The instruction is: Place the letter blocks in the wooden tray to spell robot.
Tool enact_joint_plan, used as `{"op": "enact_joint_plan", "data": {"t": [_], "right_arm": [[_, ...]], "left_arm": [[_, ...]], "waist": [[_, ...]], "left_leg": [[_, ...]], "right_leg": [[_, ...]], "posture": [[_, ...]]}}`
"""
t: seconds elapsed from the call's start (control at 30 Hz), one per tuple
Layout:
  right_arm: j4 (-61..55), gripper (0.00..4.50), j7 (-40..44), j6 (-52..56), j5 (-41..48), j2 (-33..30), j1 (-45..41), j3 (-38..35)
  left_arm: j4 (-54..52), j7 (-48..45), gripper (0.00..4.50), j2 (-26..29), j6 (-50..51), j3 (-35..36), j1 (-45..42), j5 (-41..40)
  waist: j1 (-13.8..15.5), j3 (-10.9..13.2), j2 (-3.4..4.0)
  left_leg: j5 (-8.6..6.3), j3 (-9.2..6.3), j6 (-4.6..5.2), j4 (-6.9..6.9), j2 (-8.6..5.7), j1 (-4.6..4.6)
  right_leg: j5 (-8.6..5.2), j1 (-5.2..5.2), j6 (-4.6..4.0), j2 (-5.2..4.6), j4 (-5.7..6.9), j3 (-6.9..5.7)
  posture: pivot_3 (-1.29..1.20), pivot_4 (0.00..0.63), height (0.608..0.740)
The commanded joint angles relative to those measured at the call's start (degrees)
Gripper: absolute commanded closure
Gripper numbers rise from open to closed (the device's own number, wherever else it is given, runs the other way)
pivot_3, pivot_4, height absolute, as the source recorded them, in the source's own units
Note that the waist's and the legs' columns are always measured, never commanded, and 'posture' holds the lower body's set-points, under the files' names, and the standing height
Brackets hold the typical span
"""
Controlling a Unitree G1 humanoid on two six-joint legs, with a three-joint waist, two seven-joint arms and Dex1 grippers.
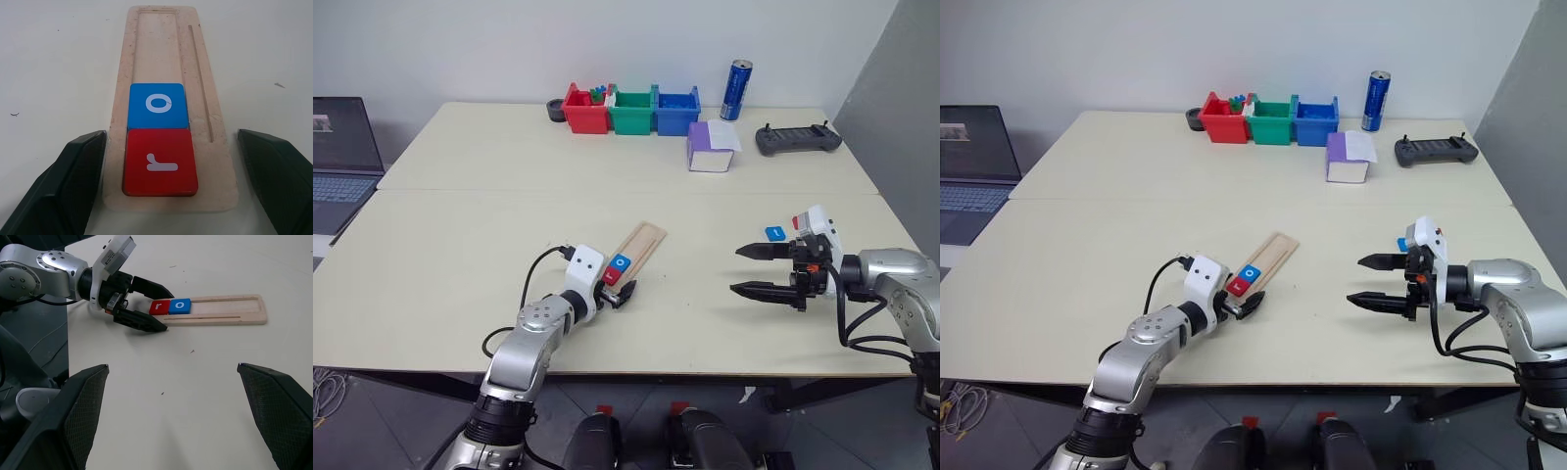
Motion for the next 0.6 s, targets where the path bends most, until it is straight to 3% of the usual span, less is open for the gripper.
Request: {"op": "enact_joint_plan", "data": {"t": [0.03, 0.13, 0.43, 0.6], "right_arm": [[-0.9, 0.00, -0.4, -1.1, 0.1, 0.1, -0.3, -0.8], [-0.9, 0.00, -0.6, -1.1, 0.2, 0.2, -0.4, -0.7], [-2.3, 0.00, -1.1, -0.8, 0.6, -0.3, 0.7, -1.4], [-2.0, 0.00, -1.2, -1.1, 0.2, -1.4, 1.1, -2.3]], "left_arm": [[1.1, -0.5, 0.39, 0.2, -0.3, 0.1, -1.1, -0.3], [2.5, -1.5, 1.11, 0.8, -1.0, 0.0, -1.9, -0.3], [8.6, -6.7, 1.11, 3.1, -6.0, -0.5, -5.6, 0.2], [15.2, -14.9, 1.11, 5.1, -16.4, -1.5, -9.8, -0.1]], "waist": [[0.0, 0.0, 0.00], [0.0, 0.0, 0.00], [0.1, 0.0, 0.00], [0.1, 0.0, 0.00]], "left_leg": [[0.00, 0.00, 0.00, 0.00, 0.00, 0.00], [0.00, 0.00, 0.00, 0.00, 0.00, 0.00], [0.00, -0.03, 0.00, 0.00, 0.00, 0.00], [0.00, -0.02, 0.00, 0.00, 0.00, -0.02]], "right_leg": [[0.00, 0.00, 0.00, 0.00, 0.00, 0.00], [0.00, 0.00, 0.00, 0.00, 0.00, 0.00], [0.00, 0.01, 0.00, 0.00, 0.00, -0.04], [0.00, -0.01, 0.00, 0.00, 0.00, -0.04]], "posture": [[0.00, 0.150, 0.740], [0.00, 0.150, 0.740], [0.00, 0.150, 0.740], [0.00, 0.150, 0.740]]}}
